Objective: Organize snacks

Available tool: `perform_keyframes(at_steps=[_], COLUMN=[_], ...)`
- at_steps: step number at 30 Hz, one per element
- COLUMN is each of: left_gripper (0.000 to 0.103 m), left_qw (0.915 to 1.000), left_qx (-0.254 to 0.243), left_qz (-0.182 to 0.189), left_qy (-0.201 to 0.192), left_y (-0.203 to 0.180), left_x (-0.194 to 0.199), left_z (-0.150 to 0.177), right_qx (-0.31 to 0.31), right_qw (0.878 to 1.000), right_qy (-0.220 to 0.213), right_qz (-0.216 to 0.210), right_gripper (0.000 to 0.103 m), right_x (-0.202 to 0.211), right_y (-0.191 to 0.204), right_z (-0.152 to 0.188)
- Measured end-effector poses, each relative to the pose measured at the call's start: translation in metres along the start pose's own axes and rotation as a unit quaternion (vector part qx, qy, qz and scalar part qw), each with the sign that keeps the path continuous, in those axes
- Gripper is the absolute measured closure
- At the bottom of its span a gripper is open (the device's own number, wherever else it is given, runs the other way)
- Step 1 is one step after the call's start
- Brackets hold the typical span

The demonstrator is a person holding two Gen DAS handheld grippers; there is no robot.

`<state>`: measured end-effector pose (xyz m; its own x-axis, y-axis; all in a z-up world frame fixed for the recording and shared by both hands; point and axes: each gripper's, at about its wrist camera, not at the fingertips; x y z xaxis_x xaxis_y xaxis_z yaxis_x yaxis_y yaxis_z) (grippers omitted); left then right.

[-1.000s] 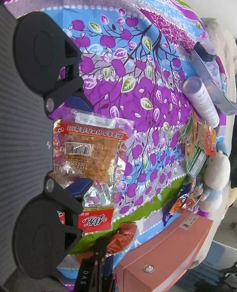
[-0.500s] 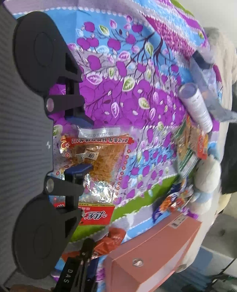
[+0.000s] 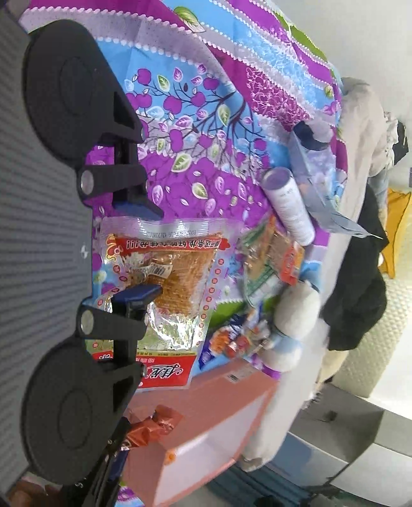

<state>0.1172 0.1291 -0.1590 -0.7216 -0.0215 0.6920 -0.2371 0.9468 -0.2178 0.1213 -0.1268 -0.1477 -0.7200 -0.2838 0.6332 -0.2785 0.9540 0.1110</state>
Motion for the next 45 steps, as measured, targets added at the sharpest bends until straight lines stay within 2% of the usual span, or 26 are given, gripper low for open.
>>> perform_keyframes(at_steps=[11, 26, 29, 30, 31, 36, 38, 40, 45], left_gripper=[0.053, 0.055, 0.065, 0.08, 0.084, 0.086, 0.086, 0.092, 0.092], left_qw=[0.9992, 0.9912, 0.9898, 0.9889, 0.988, 0.988, 0.9891, 0.9902, 0.9911], left_qx=[-0.001, -0.037, -0.046, -0.046, -0.05, -0.072, -0.065, -0.058, -0.057], left_qz=[0.035, 0.127, 0.135, 0.14, 0.146, 0.137, 0.132, 0.126, 0.116], left_qy=[-0.018, -0.007, -0.013, -0.013, -0.01, 0.002, 0.013, 0.018, 0.032], left_y=[-0.028, -0.096, -0.108, -0.112, -0.117, -0.13, -0.128, -0.124, -0.112], left_x=[0.025, 0.022, 0.018, 0.016, 0.012, -0.014, -0.024, -0.031, -0.043], left_z=[-0.014, -0.019, -0.027, -0.03, -0.033, -0.035, -0.033, -0.032, -0.031], right_qx=[-0.011, -0.06, -0.068, -0.071, -0.076, -0.093, -0.097, -0.1, -0.102], right_qw=[0.999, 0.99, 0.989, 0.988, 0.987, 0.986, 0.987, 0.988, 0.99], right_qy=[-0.029, -0.067, -0.073, -0.075, -0.078, -0.07, -0.06, -0.051, -0.034], right_qz=[0.022, 0.107, 0.113, 0.115, 0.117, 0.116, 0.111, 0.102, 0.089], right_gripper=[0.059, 0.059, 0.059, 0.059, 0.059, 0.059, 0.059, 0.059, 0.059], right_x=[0.03, 0.078, 0.078, 0.078, 0.077, 0.064, 0.06, 0.056, 0.048], right_y=[-0.011, -0.065, -0.073, -0.077, -0.081, -0.097, -0.1, -0.101, -0.101], right_z=[-0.016, -0.012, -0.015, -0.016, -0.017, -0.015, -0.01, -0.003, 0.008])
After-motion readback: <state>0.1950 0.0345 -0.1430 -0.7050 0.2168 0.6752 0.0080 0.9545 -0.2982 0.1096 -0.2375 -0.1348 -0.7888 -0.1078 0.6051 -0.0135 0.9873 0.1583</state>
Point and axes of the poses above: each gripper's, at about its wrist camera, not at the fingertips, and x roughly against the way its jaws point, y to its left, z to its underside, and after that the axes turned 2 degrees about -z, right-handed
